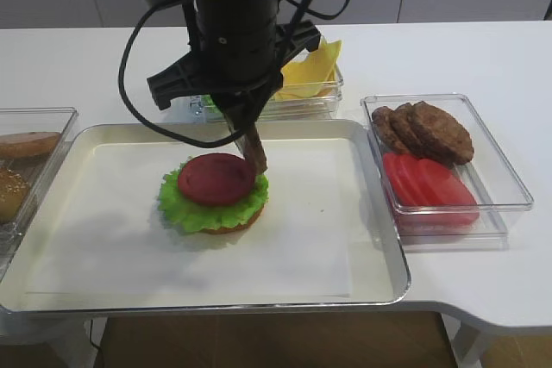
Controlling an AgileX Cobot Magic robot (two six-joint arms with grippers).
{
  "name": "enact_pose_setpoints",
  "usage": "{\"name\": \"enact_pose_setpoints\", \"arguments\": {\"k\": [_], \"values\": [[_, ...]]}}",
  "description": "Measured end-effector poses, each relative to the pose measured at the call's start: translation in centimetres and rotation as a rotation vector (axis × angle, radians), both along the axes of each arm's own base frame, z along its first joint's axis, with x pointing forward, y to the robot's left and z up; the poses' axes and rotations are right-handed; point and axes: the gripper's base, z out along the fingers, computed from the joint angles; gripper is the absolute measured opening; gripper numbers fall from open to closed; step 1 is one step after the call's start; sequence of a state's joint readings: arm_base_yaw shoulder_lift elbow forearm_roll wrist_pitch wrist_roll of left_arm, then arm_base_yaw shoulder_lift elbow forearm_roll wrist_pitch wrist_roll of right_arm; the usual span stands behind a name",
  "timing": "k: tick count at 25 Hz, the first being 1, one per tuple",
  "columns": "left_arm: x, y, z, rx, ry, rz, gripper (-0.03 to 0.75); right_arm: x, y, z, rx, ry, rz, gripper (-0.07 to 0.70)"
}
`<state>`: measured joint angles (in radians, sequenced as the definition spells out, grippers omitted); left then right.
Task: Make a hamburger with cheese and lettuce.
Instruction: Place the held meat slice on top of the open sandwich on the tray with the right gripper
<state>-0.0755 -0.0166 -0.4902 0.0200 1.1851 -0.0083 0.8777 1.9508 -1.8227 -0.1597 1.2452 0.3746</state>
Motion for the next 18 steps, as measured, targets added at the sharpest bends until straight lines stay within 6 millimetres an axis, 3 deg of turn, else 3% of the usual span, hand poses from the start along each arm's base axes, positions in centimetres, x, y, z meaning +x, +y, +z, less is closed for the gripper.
{"name": "enact_pose_setpoints", "arguments": {"k": [18], "values": [[0.0, 0.0, 0.0, 0.0, 0.0, 0.0, 0.484, 0.1, 0.59, -0.82, 0.014, 0.034, -0.004, 0.124]]}}
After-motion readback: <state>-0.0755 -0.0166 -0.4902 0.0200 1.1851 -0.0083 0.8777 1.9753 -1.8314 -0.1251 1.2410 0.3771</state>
